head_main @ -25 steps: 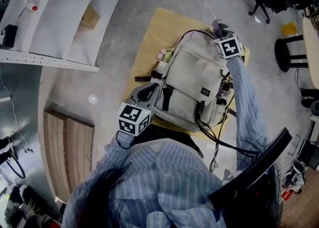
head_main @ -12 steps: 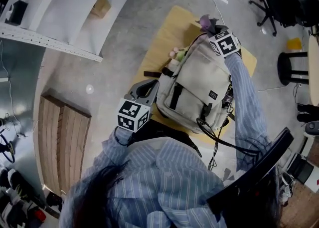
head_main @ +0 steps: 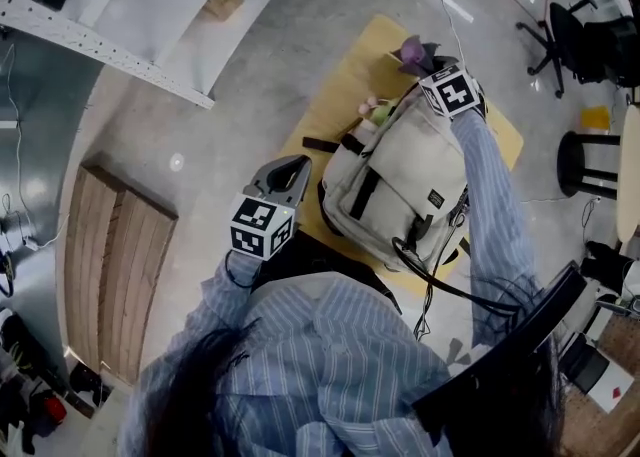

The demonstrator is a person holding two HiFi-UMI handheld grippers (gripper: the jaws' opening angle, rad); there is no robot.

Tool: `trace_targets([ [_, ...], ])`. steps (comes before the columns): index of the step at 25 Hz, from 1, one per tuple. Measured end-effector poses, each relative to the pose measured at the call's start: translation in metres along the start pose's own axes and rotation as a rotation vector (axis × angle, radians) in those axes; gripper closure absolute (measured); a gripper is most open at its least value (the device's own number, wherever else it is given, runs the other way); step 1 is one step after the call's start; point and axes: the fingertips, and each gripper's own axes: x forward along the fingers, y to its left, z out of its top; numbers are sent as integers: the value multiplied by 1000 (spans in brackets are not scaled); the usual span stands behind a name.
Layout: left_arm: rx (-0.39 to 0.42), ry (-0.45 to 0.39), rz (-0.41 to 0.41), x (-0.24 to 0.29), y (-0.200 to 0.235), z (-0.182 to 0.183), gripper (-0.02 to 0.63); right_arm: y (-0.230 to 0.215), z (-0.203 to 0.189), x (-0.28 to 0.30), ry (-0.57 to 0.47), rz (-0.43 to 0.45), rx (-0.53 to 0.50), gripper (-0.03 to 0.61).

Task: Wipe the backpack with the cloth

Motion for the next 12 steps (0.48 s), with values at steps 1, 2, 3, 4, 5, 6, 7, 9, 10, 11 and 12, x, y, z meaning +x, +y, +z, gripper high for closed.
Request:
trace_targets([
  [1, -2, -2, 6, -1, 2, -1, 601, 4, 1, -1, -4, 5, 1, 537],
  [2, -4, -3, 10, -1, 3, -1, 601, 9, 2, -2, -10, 13, 4, 537],
  [3, -5, -5, 14, -2, 4, -1, 601, 16, 3, -3, -18, 24, 8, 537],
  [4, -5, -7, 16, -2, 5, -1, 601, 23, 4, -4, -24, 36, 11, 537],
  [5, -4, -9, 16, -2, 5, 0, 601, 30, 3, -4, -27, 48, 10, 537],
  [6, -2, -11, 13, -2, 3, 1, 601, 38, 2, -5, -26, 58, 5, 537],
  [7, 1, -12, 10, -2, 2, 1, 601, 45, 0, -5, -23, 67, -4, 537],
  [9, 9, -12, 3, -1, -1, 1, 601, 60, -2, -7, -24, 85, -22, 537],
  [10, 12, -11, 1, -1, -3, 0, 601, 68, -3, -9, -29, 96, -28, 537],
  [11, 14, -9, 0, -1, -4, -1, 601, 75, -3, -11, -38, 107, -32, 537],
  [12, 15, -8, -2, 0, -6, -2, 601, 82, -2, -12, -46, 118, -35, 537],
])
